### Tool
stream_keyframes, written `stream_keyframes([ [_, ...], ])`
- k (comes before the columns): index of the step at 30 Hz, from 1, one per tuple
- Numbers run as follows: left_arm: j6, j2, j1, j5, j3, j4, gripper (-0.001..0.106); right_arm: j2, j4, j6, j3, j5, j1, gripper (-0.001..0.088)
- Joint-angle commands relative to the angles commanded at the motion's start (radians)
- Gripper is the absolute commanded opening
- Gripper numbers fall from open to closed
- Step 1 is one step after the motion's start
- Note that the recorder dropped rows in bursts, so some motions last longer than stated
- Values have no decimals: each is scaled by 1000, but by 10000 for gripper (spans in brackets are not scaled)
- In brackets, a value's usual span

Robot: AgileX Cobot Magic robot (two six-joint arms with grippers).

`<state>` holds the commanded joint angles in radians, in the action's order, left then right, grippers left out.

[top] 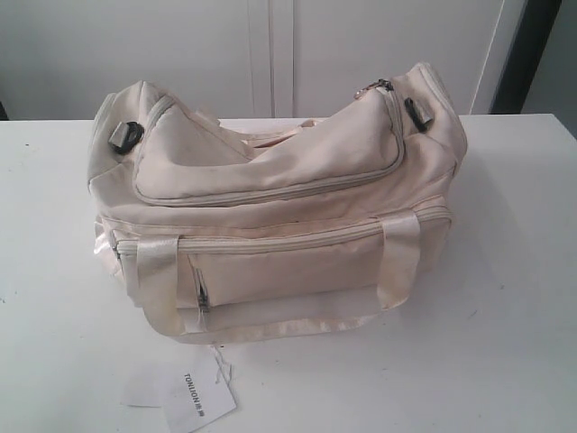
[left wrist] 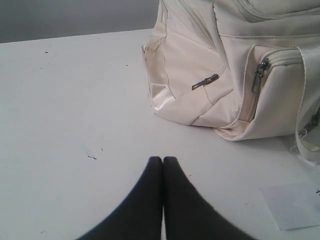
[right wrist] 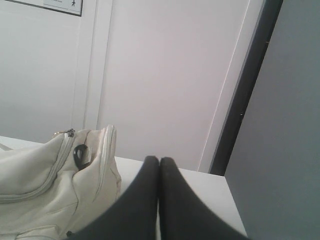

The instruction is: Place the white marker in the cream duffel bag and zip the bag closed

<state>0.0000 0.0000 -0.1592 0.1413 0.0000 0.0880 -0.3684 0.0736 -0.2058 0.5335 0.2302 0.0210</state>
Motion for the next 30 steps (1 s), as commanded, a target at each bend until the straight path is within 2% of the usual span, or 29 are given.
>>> stream_keyframes([
  [10,0,0,0,83,0,0,0,0,0,0,0,0,0,0],
  [30,0,0,0,87,0,-8,0,0,0,0,0,0,0,0],
])
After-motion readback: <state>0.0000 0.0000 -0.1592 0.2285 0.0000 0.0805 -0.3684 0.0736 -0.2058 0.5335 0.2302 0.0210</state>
